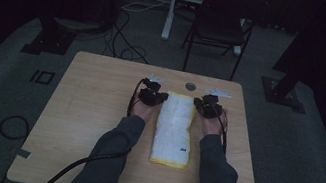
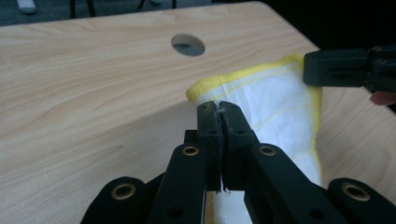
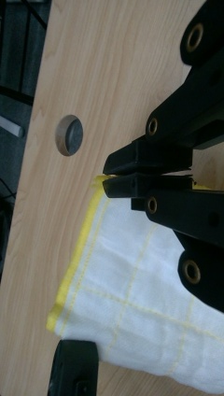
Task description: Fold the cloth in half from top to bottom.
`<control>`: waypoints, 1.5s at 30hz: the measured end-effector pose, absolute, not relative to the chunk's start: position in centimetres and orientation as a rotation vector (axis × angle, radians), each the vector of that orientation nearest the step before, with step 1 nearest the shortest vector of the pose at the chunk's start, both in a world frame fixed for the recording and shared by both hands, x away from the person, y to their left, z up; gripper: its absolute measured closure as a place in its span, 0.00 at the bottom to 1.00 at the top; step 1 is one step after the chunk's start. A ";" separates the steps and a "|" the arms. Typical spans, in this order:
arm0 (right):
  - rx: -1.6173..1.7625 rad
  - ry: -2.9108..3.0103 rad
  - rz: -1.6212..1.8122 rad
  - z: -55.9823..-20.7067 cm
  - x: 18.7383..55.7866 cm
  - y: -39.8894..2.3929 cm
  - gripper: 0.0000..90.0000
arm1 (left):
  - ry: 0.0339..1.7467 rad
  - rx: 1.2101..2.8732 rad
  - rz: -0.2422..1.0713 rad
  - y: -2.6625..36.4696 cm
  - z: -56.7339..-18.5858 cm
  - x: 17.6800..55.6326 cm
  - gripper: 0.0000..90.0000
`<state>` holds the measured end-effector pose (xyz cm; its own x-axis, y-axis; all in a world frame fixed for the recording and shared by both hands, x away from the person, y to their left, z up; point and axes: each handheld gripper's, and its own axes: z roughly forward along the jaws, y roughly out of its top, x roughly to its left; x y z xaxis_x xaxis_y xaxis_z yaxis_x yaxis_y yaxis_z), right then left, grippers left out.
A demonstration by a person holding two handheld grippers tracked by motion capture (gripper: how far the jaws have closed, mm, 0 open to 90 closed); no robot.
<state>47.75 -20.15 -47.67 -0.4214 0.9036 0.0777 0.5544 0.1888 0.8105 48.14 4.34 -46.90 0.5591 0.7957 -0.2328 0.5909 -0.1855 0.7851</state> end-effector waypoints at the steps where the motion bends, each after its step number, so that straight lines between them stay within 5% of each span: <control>1: 1.365 2.047 1.124 -47.5 47.7 -20.3 0.98 | 1.121 1.881 0.286 4.4 -46.7 48.1 0.98; 45: 1.180 2.032 1.291 -45.3 40.0 -21.7 0.98 | 0.973 1.844 0.264 6.6 -45.5 40.8 0.98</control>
<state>40.04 -21.74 -45.33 -0.5287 0.8463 0.0647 0.4185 0.1936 0.8873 40.76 6.62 -45.47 0.6534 0.7202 -0.2333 0.5035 -0.1833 0.8443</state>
